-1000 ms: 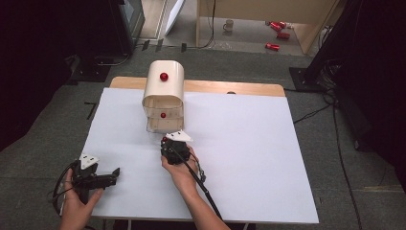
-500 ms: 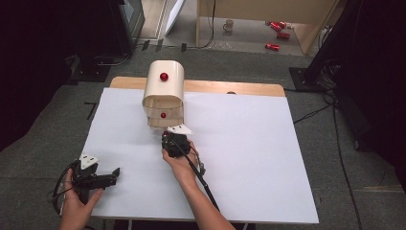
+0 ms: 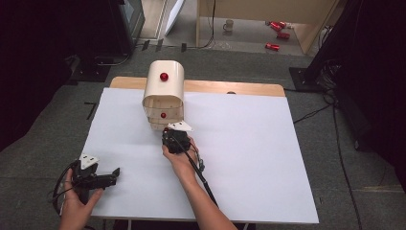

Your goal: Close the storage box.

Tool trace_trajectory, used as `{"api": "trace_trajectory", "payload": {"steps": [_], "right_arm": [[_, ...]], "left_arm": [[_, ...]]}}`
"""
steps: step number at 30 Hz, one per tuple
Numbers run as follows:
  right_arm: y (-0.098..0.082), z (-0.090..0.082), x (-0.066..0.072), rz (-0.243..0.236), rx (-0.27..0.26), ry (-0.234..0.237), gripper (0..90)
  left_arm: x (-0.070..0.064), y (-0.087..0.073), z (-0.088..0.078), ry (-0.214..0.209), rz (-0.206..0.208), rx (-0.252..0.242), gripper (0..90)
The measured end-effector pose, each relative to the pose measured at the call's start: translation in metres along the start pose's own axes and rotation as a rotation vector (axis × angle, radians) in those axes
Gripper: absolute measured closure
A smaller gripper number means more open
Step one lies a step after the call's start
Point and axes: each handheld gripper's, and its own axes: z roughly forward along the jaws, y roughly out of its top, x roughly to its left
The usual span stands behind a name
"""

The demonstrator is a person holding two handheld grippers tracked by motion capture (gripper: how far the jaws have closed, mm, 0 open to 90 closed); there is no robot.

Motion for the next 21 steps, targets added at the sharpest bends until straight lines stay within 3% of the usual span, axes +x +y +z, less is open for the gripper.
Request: {"api": "trace_trajectory", "payload": {"steps": [13, 15, 18, 19, 20, 21], "right_arm": [[0.0041, 0.003, -0.0018, -0.002, 0.01, 0.007, 73.1], [0.004, 0.0028, -0.0017, -0.007, 0.016, 0.022, 66.2], [0.0048, 0.0007, -0.0021, -0.012, 0.015, 0.064, 47.5], [0.0048, 0.0007, -0.0021, -0.012, 0.015, 0.064, 47.5], [0.005, -0.0006, -0.0025, -0.018, 0.008, 0.075, 38.8], [0.0052, -0.004, -0.0035, -0.045, 0.006, 0.084, 21.4]], "left_arm": [[0.0, 0.0, 0.0, 0.0, 0.0, 0.0, 0.0], [0.0, 0.0, 0.0, 0.0, 0.0, 0.0, 0.0], [0.0, 0.0, 0.0, 0.0, 0.0, 0.0, 0.0], [0.0, 0.0, 0.0, 0.0, 0.0, 0.0, 0.0], [0.0, 0.0, 0.0, 0.0, 0.0, 0.0, 0.0], [0.0, 0.0, 0.0, 0.0, 0.0, 0.0, 0.0]]}}
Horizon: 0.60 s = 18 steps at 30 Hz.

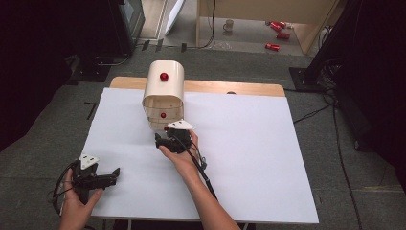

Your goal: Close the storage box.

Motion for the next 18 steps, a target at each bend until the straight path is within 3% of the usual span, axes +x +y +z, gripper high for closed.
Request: {"api": "trace_trajectory", "payload": {"steps": [2, 3, 6, 12, 18], "right_arm": [[0.0, -0.001, 0.0, -0.008, 0.006, -0.001, 16.3], [0.0, -0.007, -0.003, -0.01, 0.017, 0.007, 7.9], [0.001, -0.015, -0.009, -0.019, 0.018, 0.009, 0.1], [0.0, -0.033, -0.02, -0.04, 0.013, -0.009, 0.0], [-0.004, -0.06, -0.043, -0.055, 0.001, -0.036, 0.0]], "left_arm": [[0.0, 0.0, 0.0, 0.0, 0.0, 0.0, 0.0], [0.0, 0.0, 0.0, 0.0, 0.0, 0.0, 0.0], [0.0, 0.0, 0.0, 0.0, 0.0, 0.0, 0.0], [0.0, 0.0, 0.0, 0.0, 0.0, 0.0, 0.0], [0.0, 0.0, 0.0, 0.0, 0.0, 0.0, 0.0]]}}
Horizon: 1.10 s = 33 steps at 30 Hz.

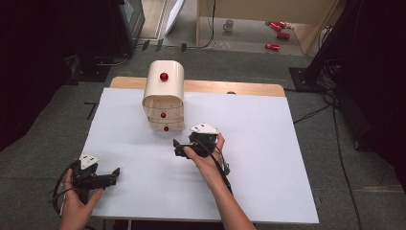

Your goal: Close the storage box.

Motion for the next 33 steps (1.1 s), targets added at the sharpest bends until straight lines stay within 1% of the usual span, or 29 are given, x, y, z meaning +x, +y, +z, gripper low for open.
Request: {"api": "trace_trajectory", "payload": {"steps": [7, 8, 9, 14, 23, 24, 27, 28, 33], "right_arm": [[-0.005, -0.022, -0.02, -0.005, -0.006, -0.027, 0.0], [-0.005, -0.022, -0.02, -0.005, -0.006, -0.027, 0.0], [-0.007, -0.028, -0.025, 0.0, -0.009, -0.034, 0.0], [-0.013, -0.039, -0.036, 0.008, -0.015, -0.051, 0.0], [-0.024, -0.061, -0.062, 0.029, -0.015, -0.105, 0.0], [-0.024, -0.061, -0.062, 0.029, -0.015, -0.105, 0.0], [-0.027, -0.071, -0.073, 0.041, -0.019, -0.125, 0.0], [-0.029, -0.078, -0.079, 0.046, -0.022, -0.138, 0.0], [-0.034, -0.094, -0.095, 0.063, -0.017, -0.171, 0.0]], "left_arm": [[0.0, 0.0, 0.0, 0.001, 0.0, 0.0, 0.0], [0.0, 0.0, 0.0, 0.001, 0.0, 0.0, 0.0], [0.0, 0.0, 0.0, 0.0, 0.0, 0.0, 0.0], [0.0, 0.0, 0.0, 0.001, 0.0, 0.0, 0.0], [0.0, 0.0, 0.0, 0.001, 0.0, 0.0, 0.0], [0.0, 0.0, 0.0, 0.001, 0.0, 0.0, 0.0], [0.0, 0.0, 0.0, 0.001, 0.0, 0.0, 0.0], [0.0, 0.0, 0.0, 0.001, 0.0, 0.0, 0.0], [0.0, 0.0, 0.0, 0.0, 0.0, 0.0, 0.0]]}}
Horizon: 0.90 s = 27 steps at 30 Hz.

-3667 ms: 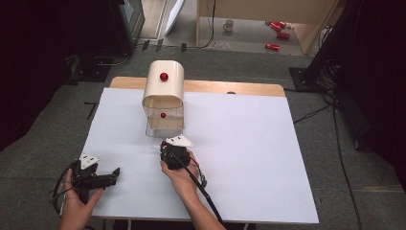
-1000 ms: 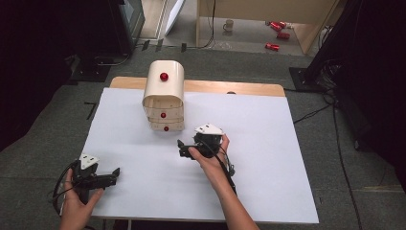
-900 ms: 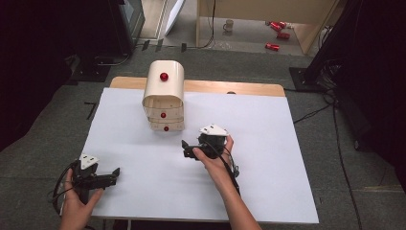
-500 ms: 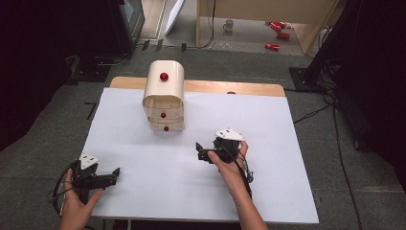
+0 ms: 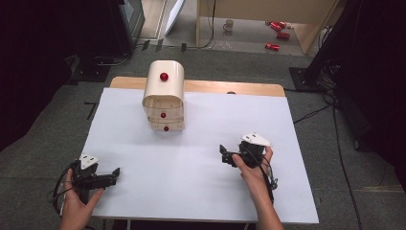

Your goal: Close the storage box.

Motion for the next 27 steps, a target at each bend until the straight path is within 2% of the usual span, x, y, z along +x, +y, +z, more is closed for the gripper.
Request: {"api": "trace_trajectory", "payload": {"steps": [1, 2, 14, 15, 18, 19, 24, 27], "right_arm": [[0.0, 0.0, 0.0, 0.0, 0.0, 0.0, 0.0], [-0.002, -0.007, -0.008, 0.007, -0.006, -0.016, 0.0], [-0.024, -0.037, -0.053, 0.046, 0.001, -0.106, 0.0], [-0.028, -0.042, -0.06, 0.06, 0.002, -0.121, 0.0], [-0.032, -0.046, -0.067, 0.075, -0.002, -0.128, 0.0], [-0.037, -0.052, -0.074, 0.1, -0.008, -0.141, 0.0], [-0.047, -0.061, -0.086, 0.119, -0.004, -0.166, 0.0], [-0.059, -0.071, -0.097, 0.129, 0.006, -0.194, 0.0]], "left_arm": [[0.0, 0.0, 0.0, 0.0, 0.0, 0.0, 0.0], [0.0, 0.0, 0.0, 0.001, 0.0, 0.0, 0.0], [0.0, 0.0, 0.0, 0.001, 0.0, -0.001, 0.0], [0.0, 0.0, 0.0, 0.001, 0.0, 0.0, 0.0], [0.0, 0.0, 0.0, 0.0, 0.0, 0.0, 0.0], [0.0, 0.0, 0.0, 0.001, 0.0, -0.001, 0.0], [0.0, 0.0, 0.0, 0.001, 0.0, 0.0, 0.0], [0.0, 0.0, 0.0, 0.001, 0.0, -0.001, 0.0]]}}
